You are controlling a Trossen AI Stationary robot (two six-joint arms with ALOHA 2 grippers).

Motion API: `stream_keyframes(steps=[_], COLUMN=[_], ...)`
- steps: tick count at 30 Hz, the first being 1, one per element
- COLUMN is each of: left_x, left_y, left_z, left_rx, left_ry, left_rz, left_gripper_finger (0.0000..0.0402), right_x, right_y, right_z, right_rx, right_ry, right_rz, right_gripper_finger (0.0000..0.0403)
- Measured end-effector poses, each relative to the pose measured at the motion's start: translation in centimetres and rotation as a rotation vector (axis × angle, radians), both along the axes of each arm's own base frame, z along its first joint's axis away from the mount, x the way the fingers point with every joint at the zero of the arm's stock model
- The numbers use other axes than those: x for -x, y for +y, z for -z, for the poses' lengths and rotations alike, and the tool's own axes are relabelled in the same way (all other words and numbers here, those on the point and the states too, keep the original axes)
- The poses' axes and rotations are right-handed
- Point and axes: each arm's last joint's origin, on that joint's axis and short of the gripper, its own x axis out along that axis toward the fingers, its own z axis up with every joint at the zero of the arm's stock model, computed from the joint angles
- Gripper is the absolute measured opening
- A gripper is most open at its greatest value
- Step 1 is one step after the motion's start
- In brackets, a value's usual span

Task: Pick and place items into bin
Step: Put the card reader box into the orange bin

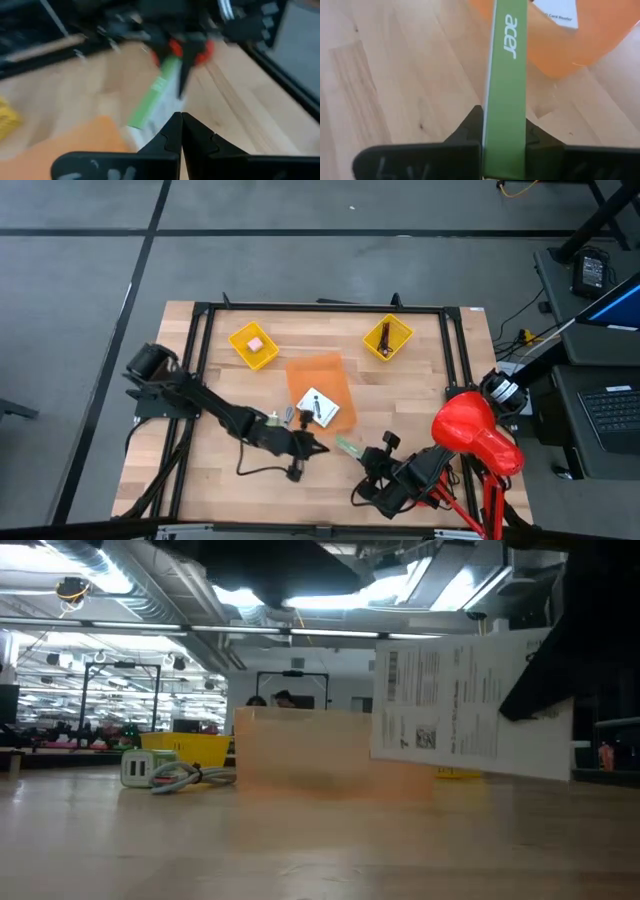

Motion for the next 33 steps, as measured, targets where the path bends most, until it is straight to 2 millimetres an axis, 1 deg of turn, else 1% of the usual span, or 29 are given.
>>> stream_keyframes(steps=[3,6,8,13,16,19,22,28,33], left_x=[1.8,3.3,4.3,6.2,6.7,6.7,6.7,7.4,8.5], left_y=[0.8,1.5,2.0,3.5,4.0,4.0,4.0,4.3,4.8], left_z=[0.1,-0.1,0.0,0.6,0.8,0.7,0.6,-0.8,-1.8], left_rx=[0.016,0.061,0.09,0.085,0.074,0.074,0.024,-0.002,-0.019], left_ry=[-0.081,-0.156,-0.181,-0.216,-0.222,-0.23,-0.232,-0.241,-0.2], left_rz=[-0.06,-0.085,-0.114,-0.32,-0.377,-0.38,-0.364,-0.354,-0.36], left_gripper_finger=[0.0001,0.0002,0.0002,0.0002,0.0002,0.0002,0.0002,0.0002,0.0002], right_x=[0.1,0.0,0.0,-0.1,-0.3,-0.5,-0.6,-0.5,-0.9], right_y=[0.0,0.0,0.1,0.0,-0.3,-0.8,-1.2,-2.0,-3.1], right_z=[-0.1,-0.1,-0.1,-0.3,-0.7,-1.4,-2.5,-4.4,-5.5], right_rx=[0.033,0.053,0.062,0.075,0.081,0.086,0.11,0.125,0.21], right_ry=[-0.02,-0.023,-0.031,-0.039,-0.039,-0.052,-0.072,-0.114,-0.141], right_rz=[0.004,-0.013,-0.016,-0.024,-0.026,-0.028,-0.04,-0.043,-0.03], right_gripper_finger=[0.0029,0.0029,0.0029,0.0029,0.0029,0.0029,0.0029,0.0029,0.0029])
